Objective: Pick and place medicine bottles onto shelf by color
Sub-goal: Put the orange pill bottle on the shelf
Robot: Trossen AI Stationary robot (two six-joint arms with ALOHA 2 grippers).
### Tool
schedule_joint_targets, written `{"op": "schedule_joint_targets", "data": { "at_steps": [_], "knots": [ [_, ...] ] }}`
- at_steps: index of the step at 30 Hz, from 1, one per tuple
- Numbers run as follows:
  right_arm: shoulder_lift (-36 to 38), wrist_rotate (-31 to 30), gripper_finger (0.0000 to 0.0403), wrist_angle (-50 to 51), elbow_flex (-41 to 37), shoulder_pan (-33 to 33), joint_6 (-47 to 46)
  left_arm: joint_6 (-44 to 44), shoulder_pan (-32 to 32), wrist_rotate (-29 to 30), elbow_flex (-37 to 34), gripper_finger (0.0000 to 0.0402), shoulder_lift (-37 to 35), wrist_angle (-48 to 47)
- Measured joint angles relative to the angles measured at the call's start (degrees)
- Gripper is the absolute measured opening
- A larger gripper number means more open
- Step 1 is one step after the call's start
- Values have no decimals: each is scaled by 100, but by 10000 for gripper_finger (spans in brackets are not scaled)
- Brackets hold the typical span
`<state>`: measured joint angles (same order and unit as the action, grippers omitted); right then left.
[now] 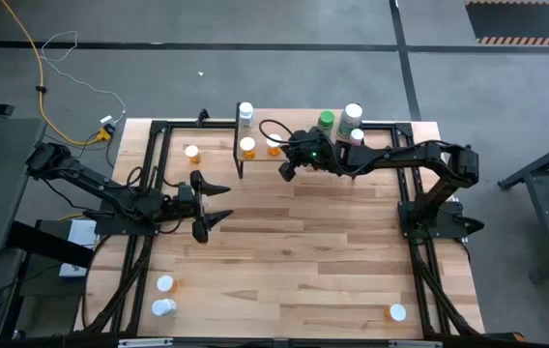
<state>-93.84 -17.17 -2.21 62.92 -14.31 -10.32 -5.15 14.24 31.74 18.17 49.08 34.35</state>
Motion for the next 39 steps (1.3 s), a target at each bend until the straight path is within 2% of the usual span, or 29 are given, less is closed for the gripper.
{"op": "schedule_joint_targets", "data": {
  "at_steps": [14,21,28,32,34,39],
  "knots": [
    [-561,306,0,-1051,1,-224,-127,32,0,0,0,301,0,1],
    [-807,399,0,-1078,351,-232,-125,40,0,24,0,301,0,-2],
    [-992,367,0,-476,851,-208,62,40,-2,42,0,301,0,-4],
    [-988,-114,0,193,1145,-205,91,38,-1,42,0,301,0,-22],
    [-986,-294,0,219,1203,-205,3,35,-1,42,0,301,0,-24],
    [-986,-64,0,133,1209,-217,-330,24,-2,42,0,301,0,-24]
  ]
}}
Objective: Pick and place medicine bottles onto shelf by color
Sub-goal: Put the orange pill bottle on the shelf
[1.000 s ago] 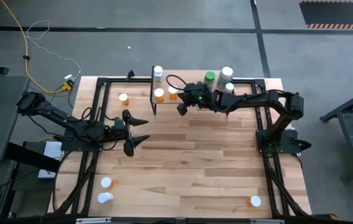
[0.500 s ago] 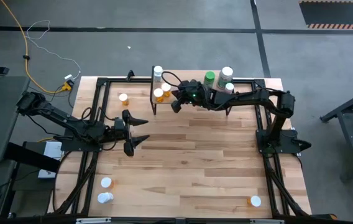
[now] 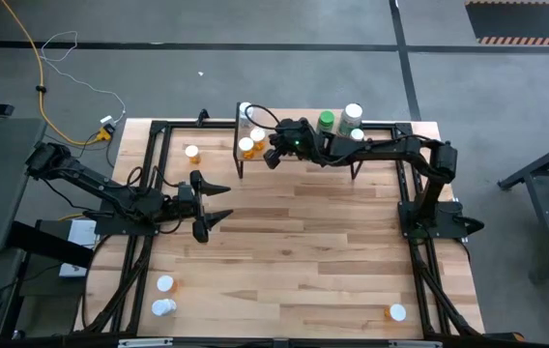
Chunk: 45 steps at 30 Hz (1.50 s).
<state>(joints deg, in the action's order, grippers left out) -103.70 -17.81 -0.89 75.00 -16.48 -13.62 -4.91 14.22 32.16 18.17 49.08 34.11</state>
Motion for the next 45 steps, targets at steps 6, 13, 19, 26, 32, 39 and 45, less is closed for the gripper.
{"op": "schedule_joint_targets", "data": {
  "at_steps": [6,13,19,26,32,39,45],
  "knots": [
    [-135,370,0,-221,2,-144,-473,-44,0,0,0,301,0,2],
    [-228,704,0,-621,2,-258,-761,-46,2,0,0,301,0,11],
    [-323,932,0,-952,0,-334,-1030,-44,2,0,0,301,0,11],
    [-172,978,0,-867,-6,-454,-834,-44,0,0,0,301,0,0],
    [37,1159,0,23,-4,-419,-279,13,2,-2,0,301,0,0],
    [-24,1596,0,304,-4,-304,27,9,2,0,0,301,0,2],
    [-24,1509,0,-273,-3,-290,21,0,1,0,0,301,-2,9]
  ]
}}
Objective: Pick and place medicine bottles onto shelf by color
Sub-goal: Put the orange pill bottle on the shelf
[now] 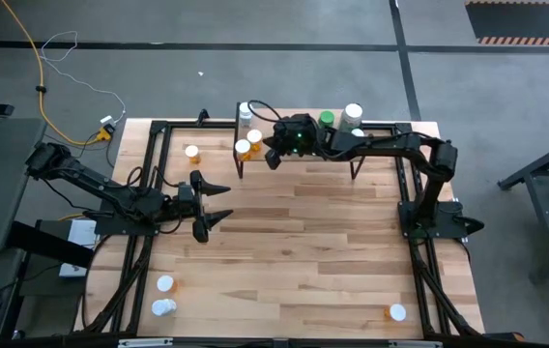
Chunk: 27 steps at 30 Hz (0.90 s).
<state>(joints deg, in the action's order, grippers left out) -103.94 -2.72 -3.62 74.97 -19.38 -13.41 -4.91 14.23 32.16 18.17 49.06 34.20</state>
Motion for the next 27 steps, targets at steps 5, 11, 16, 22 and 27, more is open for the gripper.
{"op": "schedule_joint_targets", "data": {
  "at_steps": [5,11,16,22,27],
  "knots": [
    [0,-2,0,3,1,0,-16,0,1,0,0,301,1,2],
    [0,98,0,-142,1,2,-236,1,1,0,0,301,2,2],
    [-148,174,0,-453,3,2,-456,0,-1,0,0,301,2,24],
    [-389,215,0,-776,3,1,-473,6,0,0,0,301,-1,36],
    [-357,214,0,-845,1,-33,-458,59,1,0,0,301,2,24]
  ]
}}
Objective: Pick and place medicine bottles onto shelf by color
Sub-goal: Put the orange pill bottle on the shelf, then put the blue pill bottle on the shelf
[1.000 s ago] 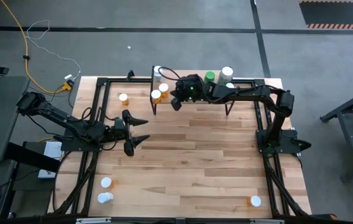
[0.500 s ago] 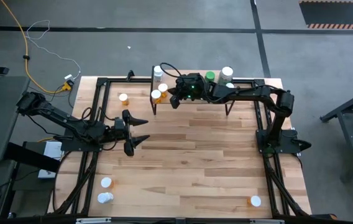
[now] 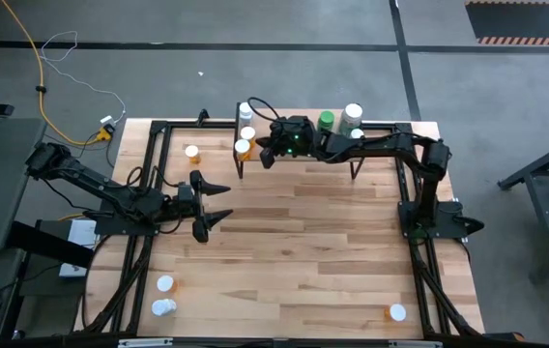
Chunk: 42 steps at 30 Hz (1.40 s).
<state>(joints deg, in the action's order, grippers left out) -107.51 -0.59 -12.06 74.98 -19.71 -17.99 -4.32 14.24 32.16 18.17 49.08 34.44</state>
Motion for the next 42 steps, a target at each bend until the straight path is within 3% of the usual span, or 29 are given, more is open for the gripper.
{"op": "schedule_joint_targets", "data": {
  "at_steps": [24,31,39,42],
  "knots": [
    [21,81,0,-449,0,-17,-118,0,-1,22,0,301,0,20],
    [-80,351,0,-561,2,-26,-119,0,-2,24,0,301,-2,26],
    [88,388,0,-354,0,-171,109,64,-1,44,0,301,0,24],
    [420,299,0,213,4,-236,405,183,-1,46,0,301,-1,21]
  ]
}}
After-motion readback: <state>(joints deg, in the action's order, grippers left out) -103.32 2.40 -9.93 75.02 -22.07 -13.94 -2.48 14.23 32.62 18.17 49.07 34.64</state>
